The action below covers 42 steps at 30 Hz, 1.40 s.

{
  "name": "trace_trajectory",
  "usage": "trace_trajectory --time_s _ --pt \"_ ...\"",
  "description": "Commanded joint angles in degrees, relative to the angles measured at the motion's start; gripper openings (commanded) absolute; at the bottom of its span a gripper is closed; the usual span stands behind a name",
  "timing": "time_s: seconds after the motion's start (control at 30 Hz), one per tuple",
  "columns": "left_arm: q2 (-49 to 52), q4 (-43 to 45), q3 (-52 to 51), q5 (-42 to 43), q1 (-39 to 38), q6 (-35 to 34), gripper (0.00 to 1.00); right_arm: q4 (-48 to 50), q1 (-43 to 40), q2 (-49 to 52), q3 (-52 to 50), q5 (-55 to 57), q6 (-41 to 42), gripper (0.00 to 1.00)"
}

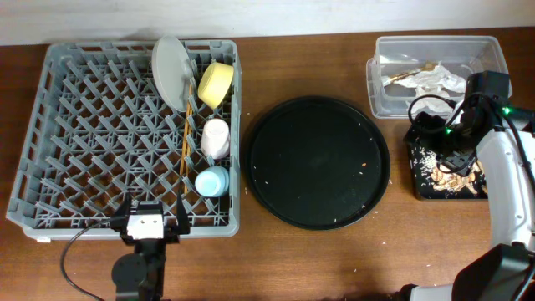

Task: Sort waste into correct bins and load items into the dishwasher rack

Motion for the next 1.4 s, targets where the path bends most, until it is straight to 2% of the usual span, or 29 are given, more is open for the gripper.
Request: trace_trajectory --time_s 0.0,0.5,0.53,0.57,0.6,0.63,0.7,0.77,0.9,1.0,1.1,1.23,1.37 --pt "-3.4 0.4 -0.2 -0.1 0.3 0.9 1.0 0.0 0.0 -0.5 0.3 -0.1 -0.5 0.98" --pt "-3.3 0.0 -0.2 0.0 0.3 0.9 1.0 -0.1 0.0 -0.5 0.3 0.0 -0.6 0.98" --pt "-3.3 0.0 -0.2 -0.1 0.3 0.9 1.0 1.1 0.4 -2.6 -0.1 3.6 -1.1 0.98" --pt "-3.3 0.0 -0.2 -0.1 0.3 0.9 1.0 6.3 2.4 -5.8 -1.9 3.8 -8.1 0.98" --pt "-3.3 0.0 -0.2 -0.1 0.3 0.9 1.0 16.4 7.1 -12.7 -7.2 3.6 -20.5 0.99" --pt "-3.3 0.0 -0.2 -0.1 0.3 0.9 1.0 20.1 8.6 -15.4 -9.4 3.6 -23.3 0.99" --pt "-3.3 0.0 -0.2 0.0 0.3 0.9 1.0 34.2 10.8 -26.7 -20.5 3.3 -24.9 0.98" --pt "-3.3 0.0 -0.2 0.0 0.3 0.9 1.0 48.8 10.9 -43.7 -39.4 1.8 -24.3 0.98" --pt "-3.3 0.0 -0.2 -0.1 0.3 0.9 1.0 60.9 13.1 -70.6 -64.4 2.1 -24.2 0.98" --pt "-3.3 0.0 -0.2 0.0 0.3 0.9 1.0 64.5 14.6 -79.4 -72.8 2.1 -24.1 0.98" --pt "-3.3 0.0 -0.2 -0.1 0.3 0.9 1.0 65.1 16.3 -83.2 -76.8 1.8 -24.1 0.98" --pt "-3.3 0.0 -0.2 -0.1 0.3 0.9 1.0 63.3 18.1 -89.9 -77.4 1.1 -24.1 0.98" --pt "-3.3 0.0 -0.2 -0.1 0.3 0.9 1.0 59.1 18.3 -89.9 -77.4 -3.3 -23.9 0.98"
